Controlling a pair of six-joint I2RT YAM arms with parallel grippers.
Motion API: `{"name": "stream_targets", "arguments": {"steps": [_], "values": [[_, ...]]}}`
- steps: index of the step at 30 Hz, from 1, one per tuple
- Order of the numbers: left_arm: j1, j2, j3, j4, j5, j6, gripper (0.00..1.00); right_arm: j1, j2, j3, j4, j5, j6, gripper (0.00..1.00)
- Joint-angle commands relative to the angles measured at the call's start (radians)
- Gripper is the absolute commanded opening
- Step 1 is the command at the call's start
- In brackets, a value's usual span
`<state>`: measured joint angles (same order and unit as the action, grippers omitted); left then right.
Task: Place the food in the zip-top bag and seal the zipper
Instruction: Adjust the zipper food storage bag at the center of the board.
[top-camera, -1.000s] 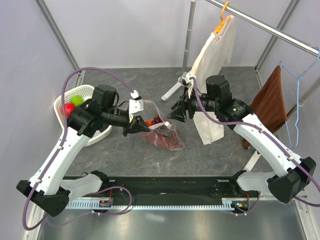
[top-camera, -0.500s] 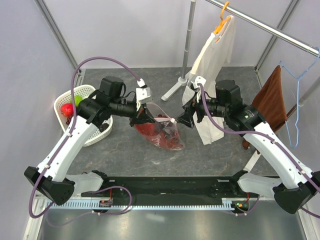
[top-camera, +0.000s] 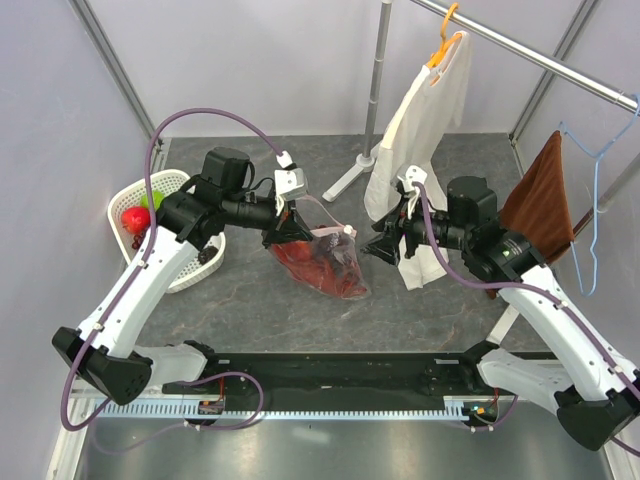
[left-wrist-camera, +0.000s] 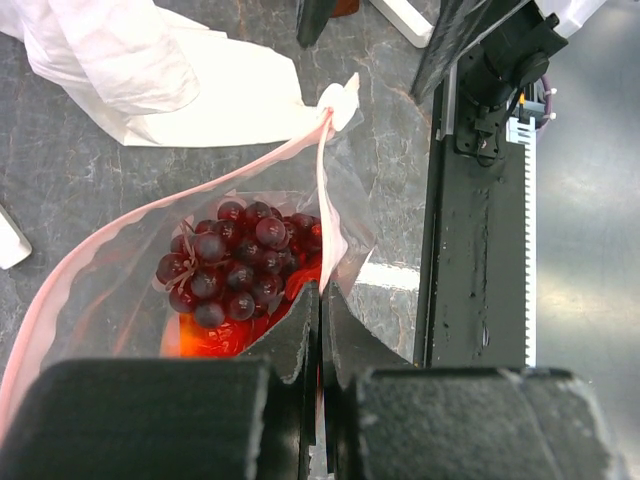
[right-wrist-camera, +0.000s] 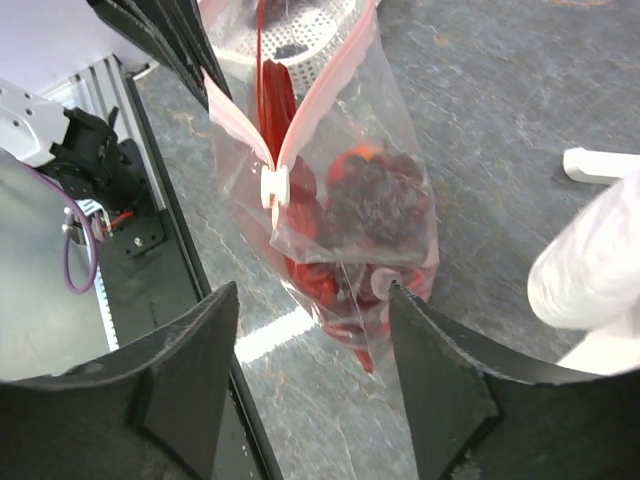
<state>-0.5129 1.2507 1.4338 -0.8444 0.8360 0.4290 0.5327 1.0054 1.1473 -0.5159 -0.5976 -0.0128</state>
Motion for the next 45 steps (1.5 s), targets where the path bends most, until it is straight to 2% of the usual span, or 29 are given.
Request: {"name": "stream_targets", "arguments": {"steps": [1,6,14,20,27,29,35,36,37,38,40,41,44,45], "values": [[-0.003,0.004,0.043,0.036,0.003,-0.039,0.02,0.007,0.012,-0.034,0.174,-0.056,0.076,0.65],[-0.003,0.001,0.047,0.036,0.006,-0.041,0.02,0.035,0.015,-0.060,0.220,-0.038,0.076,0.61],[-0.003,0.001,0.043,0.038,0.015,-0.041,0.02,0.092,0.033,-0.078,0.275,0.034,0.063,0.59],[-0.003,-0.008,0.037,0.038,0.032,-0.035,0.02,0.102,0.062,-0.086,0.298,0.079,0.031,0.54],[-0.003,-0.016,0.022,0.036,0.043,-0.027,0.02,0.104,0.065,-0.086,0.327,0.101,0.033,0.31],[-0.003,-0.017,0.011,0.036,0.052,-0.026,0.02,0.104,0.068,-0.086,0.333,0.101,0.040,0.27],[-0.003,-0.007,0.011,0.016,0.057,-0.019,0.02,0.104,0.073,-0.086,0.344,0.062,0.048,0.25],[-0.004,-0.005,0.013,0.016,0.055,-0.019,0.02,0.105,0.076,-0.083,0.341,0.052,0.044,0.10],[-0.003,-0.007,0.013,0.018,0.054,-0.018,0.02,0.104,0.076,-0.080,0.341,0.051,0.042,0.03],[-0.001,-0.005,0.014,0.015,0.048,-0.019,0.02,0.107,0.075,-0.081,0.340,0.051,0.040,0.00],[-0.003,-0.008,0.016,0.016,0.035,-0.016,0.03,0.108,0.071,-0.077,0.329,0.053,0.022,0.00],[-0.003,-0.011,0.017,0.018,0.017,-0.016,0.05,0.107,0.067,-0.075,0.323,0.056,0.020,0.00],[-0.001,-0.027,0.036,0.016,-0.015,0.002,0.29,0.107,0.047,-0.083,0.301,0.064,-0.033,0.00],[-0.001,-0.033,0.048,0.019,-0.017,0.029,0.43,0.107,0.041,-0.084,0.295,0.068,-0.047,0.00]]}}
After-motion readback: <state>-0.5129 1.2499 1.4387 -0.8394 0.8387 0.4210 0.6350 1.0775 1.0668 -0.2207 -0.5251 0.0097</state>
